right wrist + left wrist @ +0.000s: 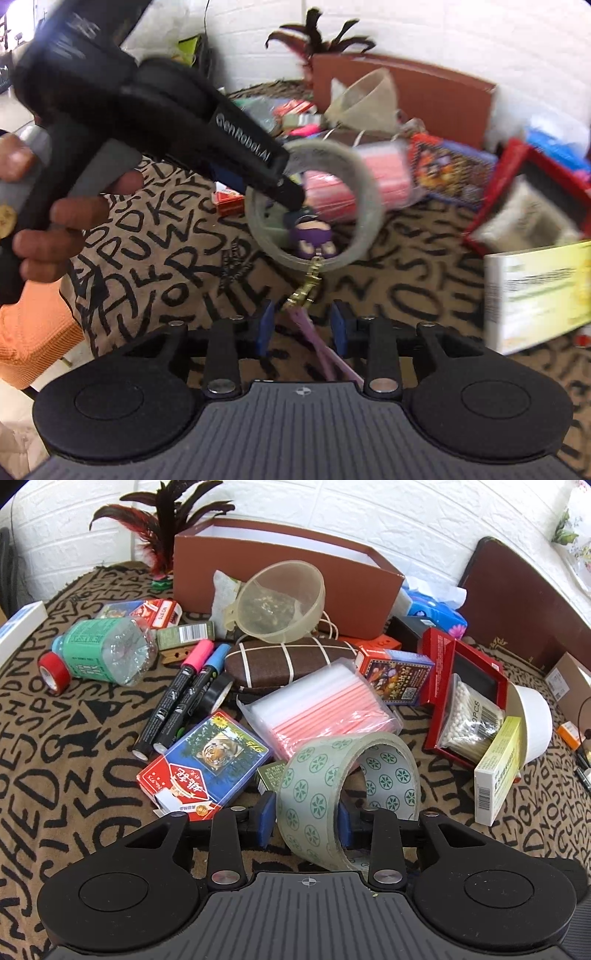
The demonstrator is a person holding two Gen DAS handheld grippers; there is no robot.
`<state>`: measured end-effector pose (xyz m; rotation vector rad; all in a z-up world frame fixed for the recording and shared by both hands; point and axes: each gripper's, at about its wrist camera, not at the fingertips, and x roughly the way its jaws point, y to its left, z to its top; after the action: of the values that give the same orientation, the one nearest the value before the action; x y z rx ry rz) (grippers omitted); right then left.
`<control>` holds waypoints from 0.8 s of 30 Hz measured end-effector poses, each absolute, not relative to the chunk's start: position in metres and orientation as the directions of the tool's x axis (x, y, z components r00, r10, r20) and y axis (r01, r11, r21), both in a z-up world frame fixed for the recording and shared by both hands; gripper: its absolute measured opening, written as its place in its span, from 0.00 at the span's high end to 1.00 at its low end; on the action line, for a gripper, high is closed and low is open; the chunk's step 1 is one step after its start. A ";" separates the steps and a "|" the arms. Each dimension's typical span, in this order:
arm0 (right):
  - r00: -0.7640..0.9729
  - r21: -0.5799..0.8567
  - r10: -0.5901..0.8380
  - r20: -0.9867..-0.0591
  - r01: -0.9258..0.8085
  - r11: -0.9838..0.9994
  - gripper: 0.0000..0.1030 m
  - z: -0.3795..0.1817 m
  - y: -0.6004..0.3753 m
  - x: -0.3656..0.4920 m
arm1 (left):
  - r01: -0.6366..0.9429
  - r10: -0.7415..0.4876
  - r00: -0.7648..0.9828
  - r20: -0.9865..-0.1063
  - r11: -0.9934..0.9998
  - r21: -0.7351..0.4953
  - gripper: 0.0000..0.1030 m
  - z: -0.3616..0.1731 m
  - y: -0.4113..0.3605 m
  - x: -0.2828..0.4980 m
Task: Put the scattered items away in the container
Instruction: 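Grasp the purple keychain with the right gripper while the left gripper holds the tape roll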
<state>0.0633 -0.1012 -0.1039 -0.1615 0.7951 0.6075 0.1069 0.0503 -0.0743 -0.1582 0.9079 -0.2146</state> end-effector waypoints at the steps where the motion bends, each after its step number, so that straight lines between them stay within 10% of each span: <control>1: 0.541 0.095 0.452 -0.709 -0.561 0.822 0.67 -0.107 -0.099 0.067 | 0.117 -0.250 0.596 -0.763 0.967 -0.225 0.52 -0.075 0.050 0.107; 5: 0.536 0.161 0.501 -0.680 -0.557 0.815 0.87 -0.099 -0.110 0.065 | 0.128 -0.252 0.597 -0.761 0.967 -0.219 0.63 -0.076 0.051 0.108; 17: 0.713 0.238 0.515 -0.477 -0.459 0.856 0.90 -0.028 -0.187 0.031 | 0.073 -0.185 0.600 -0.778 0.982 -0.176 0.76 -0.081 0.055 0.104; 24: 0.700 0.124 0.383 -0.603 -0.392 0.912 0.89 -0.061 -0.180 0.043 | 0.075 -0.202 0.595 -0.778 0.978 -0.197 0.56 -0.083 0.056 0.099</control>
<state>0.0429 -0.1803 -0.0610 -0.0144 0.6682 0.4314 0.0987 0.0564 -0.0829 -0.1494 0.9202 -0.1616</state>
